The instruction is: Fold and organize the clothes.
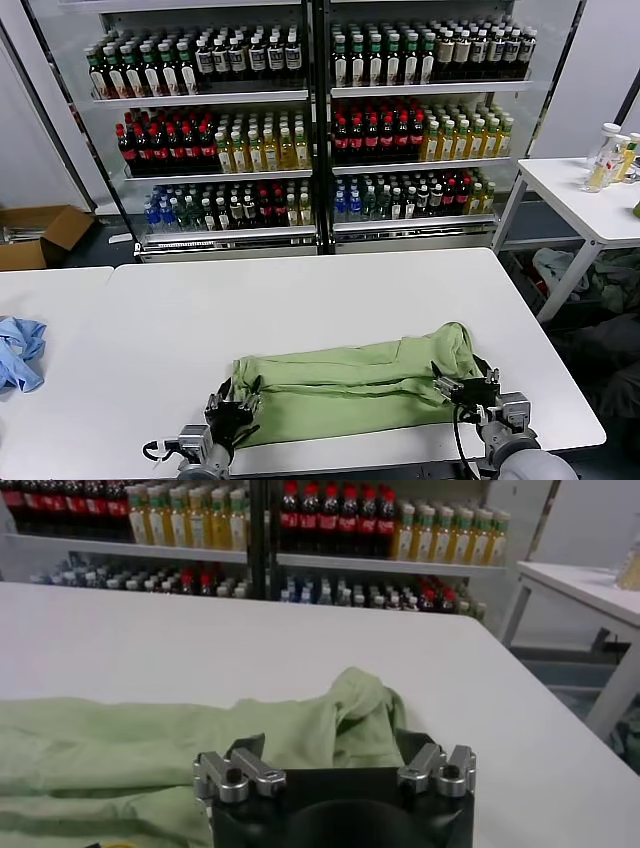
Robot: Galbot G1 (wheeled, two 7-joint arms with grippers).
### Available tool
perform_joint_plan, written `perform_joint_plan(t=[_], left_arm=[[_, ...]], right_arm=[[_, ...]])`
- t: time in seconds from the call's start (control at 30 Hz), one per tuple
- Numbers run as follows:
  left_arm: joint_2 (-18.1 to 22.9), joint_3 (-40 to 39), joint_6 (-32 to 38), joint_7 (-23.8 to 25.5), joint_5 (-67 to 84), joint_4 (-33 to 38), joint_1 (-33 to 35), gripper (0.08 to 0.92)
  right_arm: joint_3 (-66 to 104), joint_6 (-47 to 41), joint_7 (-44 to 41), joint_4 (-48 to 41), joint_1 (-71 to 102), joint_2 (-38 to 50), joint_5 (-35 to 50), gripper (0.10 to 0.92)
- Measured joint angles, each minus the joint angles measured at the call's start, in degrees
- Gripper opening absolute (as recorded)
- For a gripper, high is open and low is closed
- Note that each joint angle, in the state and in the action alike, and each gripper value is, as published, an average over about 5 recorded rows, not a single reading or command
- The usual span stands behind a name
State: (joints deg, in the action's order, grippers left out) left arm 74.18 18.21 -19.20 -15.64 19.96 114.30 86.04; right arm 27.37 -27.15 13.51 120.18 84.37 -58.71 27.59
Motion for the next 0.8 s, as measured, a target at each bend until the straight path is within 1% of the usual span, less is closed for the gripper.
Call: perform_joint_plan(t=[0.27,0.47,0.57,0.8], left_arm=[[0.55,0.29,0.06,0.69,1.05,-0.39,0.66,0.296],[-0.30,2.03,-0.23,1.46,3.11,0.12,0.86,0.130],[-1.40,3.97,-0.61,1.95,4.52,0.66,1.24,0.096],[-6.25,12.21,-1.51,3.41,9.53,1.57,2.10,0.095]], right_arm=[[0.55,0.03,0.18,0.55,0.11,0.04,0.11,0.823],[0.98,0.15,0.15,1.02,-0.23,0.41,0.42,0.823],[1.01,0.39,-0.05,1.20,-0.58,0.54,0.39,0.823],[0.86,0.82,-0.36,1.31,-1.74,0.75,0.51,0.823]])
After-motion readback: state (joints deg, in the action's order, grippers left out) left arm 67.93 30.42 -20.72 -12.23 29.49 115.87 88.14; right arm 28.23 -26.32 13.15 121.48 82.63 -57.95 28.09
